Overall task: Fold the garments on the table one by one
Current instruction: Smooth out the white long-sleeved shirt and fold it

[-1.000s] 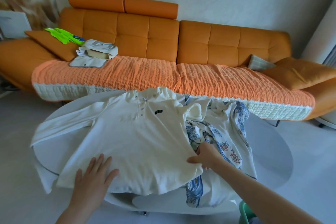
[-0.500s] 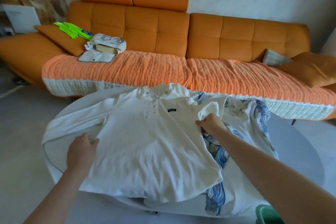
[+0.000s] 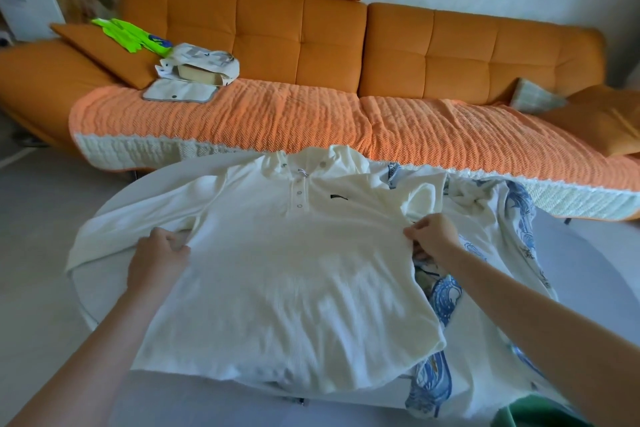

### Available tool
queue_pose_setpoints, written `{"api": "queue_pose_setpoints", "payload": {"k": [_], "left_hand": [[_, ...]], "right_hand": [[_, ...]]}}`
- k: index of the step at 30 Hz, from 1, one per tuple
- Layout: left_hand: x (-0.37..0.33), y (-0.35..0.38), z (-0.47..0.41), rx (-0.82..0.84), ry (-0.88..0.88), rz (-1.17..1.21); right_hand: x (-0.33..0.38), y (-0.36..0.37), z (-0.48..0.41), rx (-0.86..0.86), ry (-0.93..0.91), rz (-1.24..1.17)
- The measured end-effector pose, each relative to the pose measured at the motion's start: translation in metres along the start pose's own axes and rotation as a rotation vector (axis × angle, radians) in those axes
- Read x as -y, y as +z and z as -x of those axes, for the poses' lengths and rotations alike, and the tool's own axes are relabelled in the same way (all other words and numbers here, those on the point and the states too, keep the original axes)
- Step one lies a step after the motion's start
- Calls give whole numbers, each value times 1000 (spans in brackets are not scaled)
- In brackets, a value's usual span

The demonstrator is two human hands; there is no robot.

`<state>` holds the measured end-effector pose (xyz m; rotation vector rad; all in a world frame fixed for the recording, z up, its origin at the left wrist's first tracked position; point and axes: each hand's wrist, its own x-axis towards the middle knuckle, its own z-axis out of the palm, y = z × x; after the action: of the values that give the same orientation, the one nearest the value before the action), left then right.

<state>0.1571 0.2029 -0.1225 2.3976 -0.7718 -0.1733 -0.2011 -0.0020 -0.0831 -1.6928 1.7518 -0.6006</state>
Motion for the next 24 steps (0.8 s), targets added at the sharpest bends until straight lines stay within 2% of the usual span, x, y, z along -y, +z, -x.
{"api": "queue_pose_setpoints", "payload": {"k": [3,5,7,9,12,14,16,19,21,24], "left_hand": [[-19,7,14,-79,290,-83],[-26,16,28,57,484,-101],[-19,28,41,240,550,-214],[-7,36,48,337,532,-365],[-5,34,47,390,484,-409],[-16,29,46,405,448,-412],[-35,27,49,365,425,-326],[-73,39,57,350,488,-222],[-100,56,65,391,558,-218],[-142,84,77,453,647,-146]], "right_hand": [[9,12,16,-142,-408,308],[13,19,37,-112,-665,415],[6,31,52,125,-727,582],[-8,42,60,342,-711,823],[-19,48,55,418,-671,921],[-11,45,57,423,-660,846],[3,35,60,412,-600,593],[18,8,48,171,-568,239],[21,-17,28,29,-458,145],[13,-49,-16,-94,-248,125]]}}
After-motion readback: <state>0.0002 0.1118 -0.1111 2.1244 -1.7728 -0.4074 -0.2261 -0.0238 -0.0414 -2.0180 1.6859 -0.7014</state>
